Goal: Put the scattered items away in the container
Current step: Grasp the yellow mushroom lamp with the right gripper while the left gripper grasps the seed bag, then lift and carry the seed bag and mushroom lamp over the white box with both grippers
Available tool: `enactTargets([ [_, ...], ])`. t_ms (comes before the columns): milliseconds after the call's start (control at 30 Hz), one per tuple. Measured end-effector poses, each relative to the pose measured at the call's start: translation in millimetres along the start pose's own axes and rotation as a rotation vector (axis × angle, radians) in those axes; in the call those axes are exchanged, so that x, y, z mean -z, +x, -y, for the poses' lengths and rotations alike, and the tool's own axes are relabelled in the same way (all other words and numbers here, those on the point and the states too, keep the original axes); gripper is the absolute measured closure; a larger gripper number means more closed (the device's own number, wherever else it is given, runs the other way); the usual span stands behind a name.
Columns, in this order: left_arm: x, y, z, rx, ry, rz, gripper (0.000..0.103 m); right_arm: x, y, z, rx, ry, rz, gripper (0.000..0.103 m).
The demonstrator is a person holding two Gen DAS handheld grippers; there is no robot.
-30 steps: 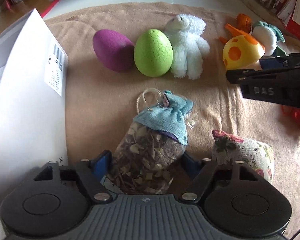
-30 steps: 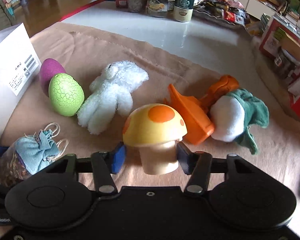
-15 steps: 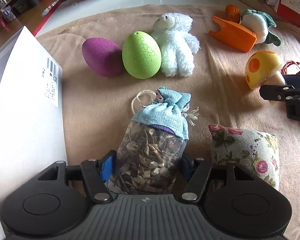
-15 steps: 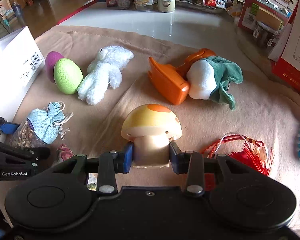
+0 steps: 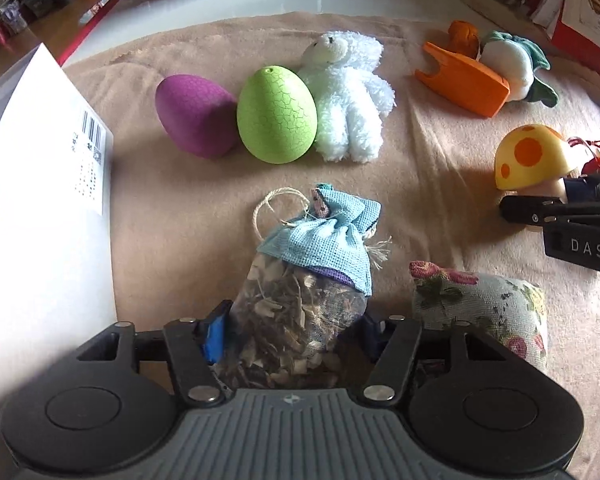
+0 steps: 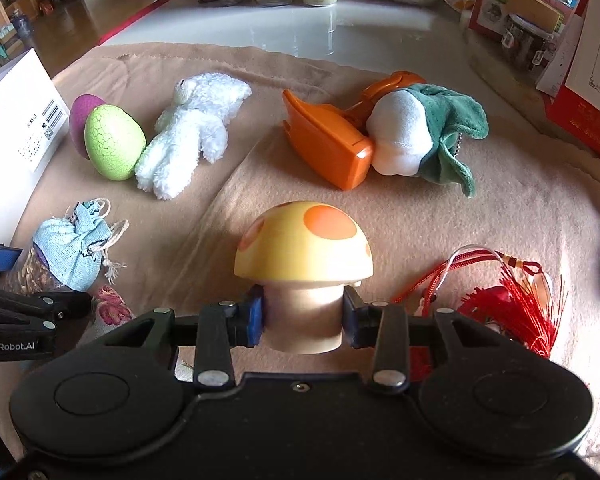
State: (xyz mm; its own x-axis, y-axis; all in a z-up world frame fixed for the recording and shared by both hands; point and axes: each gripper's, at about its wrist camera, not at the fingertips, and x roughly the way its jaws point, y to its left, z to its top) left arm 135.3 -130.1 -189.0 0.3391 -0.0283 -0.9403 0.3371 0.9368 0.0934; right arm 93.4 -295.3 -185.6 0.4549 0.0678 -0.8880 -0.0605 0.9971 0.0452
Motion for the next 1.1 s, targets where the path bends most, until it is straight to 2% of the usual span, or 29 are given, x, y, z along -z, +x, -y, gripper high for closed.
enactTargets([
  [367, -1.3, -24.7, 8.3, 0.000, 0.002, 0.055, 0.043, 4.9, -29.5, 7.2, 0.016, 0.034, 0.049, 0.062],
  [600, 2.8, -77.5, 7.0, -0.015, 0.004, 0.112, 0.043, 3.2, -52.1, 8.1, 0.016, 0.060, 0.067, 0.062],
  [900, 26.7, -149.1, -26.1, -0.039, -0.030, 0.173, 0.043, -3.6, -92.5, -10.0, 0.002, 0.028, 0.120, 0.062],
  [1100, 42.9, -184.6, -50.8, -0.083, -0.027, 0.205, 0.043, -5.4, -111.9, -20.9, -0.016, 0.015, 0.146, 0.062],
])
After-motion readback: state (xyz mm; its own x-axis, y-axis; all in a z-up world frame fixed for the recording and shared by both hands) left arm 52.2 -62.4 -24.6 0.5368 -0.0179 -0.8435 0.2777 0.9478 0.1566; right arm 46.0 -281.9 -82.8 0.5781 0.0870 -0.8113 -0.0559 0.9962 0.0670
